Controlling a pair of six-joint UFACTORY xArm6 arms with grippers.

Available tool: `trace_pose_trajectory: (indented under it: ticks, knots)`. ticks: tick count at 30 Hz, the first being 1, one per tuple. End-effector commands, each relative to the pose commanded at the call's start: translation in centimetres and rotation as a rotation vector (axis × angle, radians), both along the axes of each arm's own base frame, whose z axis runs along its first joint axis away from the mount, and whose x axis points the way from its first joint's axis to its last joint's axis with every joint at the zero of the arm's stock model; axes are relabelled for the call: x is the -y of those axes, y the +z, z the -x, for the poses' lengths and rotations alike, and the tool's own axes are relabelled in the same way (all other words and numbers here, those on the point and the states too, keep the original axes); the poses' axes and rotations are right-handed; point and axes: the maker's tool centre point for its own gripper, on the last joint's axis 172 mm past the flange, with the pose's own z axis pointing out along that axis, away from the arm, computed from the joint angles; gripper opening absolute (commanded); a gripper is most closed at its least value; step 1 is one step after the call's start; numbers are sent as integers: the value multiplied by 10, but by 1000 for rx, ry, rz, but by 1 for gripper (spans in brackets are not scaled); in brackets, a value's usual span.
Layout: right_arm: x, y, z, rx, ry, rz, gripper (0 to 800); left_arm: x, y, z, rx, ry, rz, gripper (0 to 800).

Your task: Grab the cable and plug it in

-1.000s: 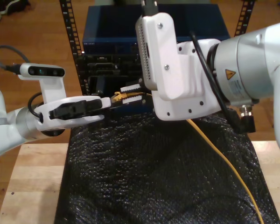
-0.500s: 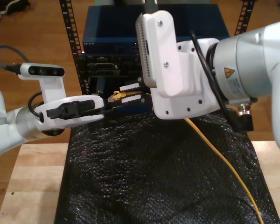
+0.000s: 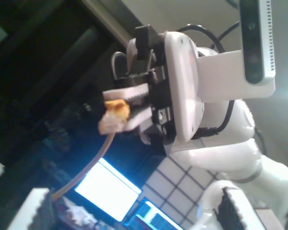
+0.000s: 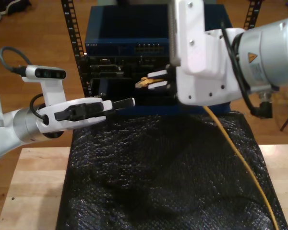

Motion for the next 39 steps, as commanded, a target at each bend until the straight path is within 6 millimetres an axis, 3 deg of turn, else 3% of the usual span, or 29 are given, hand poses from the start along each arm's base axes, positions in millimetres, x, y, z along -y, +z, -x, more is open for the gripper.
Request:
trace_pose_trajectory:
  ticks: [8,14,18,22,27,39]
  knots:
    - [48,-22,-17,-91,-107,13,0,-36,4,-31,85,109,-102,794]
    - [103,-58,-27,-251,-229,17,0,-52,-23,-31,130,107,-294,797]
    - [126,-71,-29,-306,-275,17,0,-61,-37,-24,156,85,-407,797]
    - [130,-99,-26,-374,-292,24,0,-69,-50,-11,194,39,-532,797]
    - [132,-125,-22,-442,-317,27,0,-95,-74,5,247,18,-694,797]
    - [148,-154,-14,-497,-352,34,0,-157,-103,55,412,-103,-967,798]
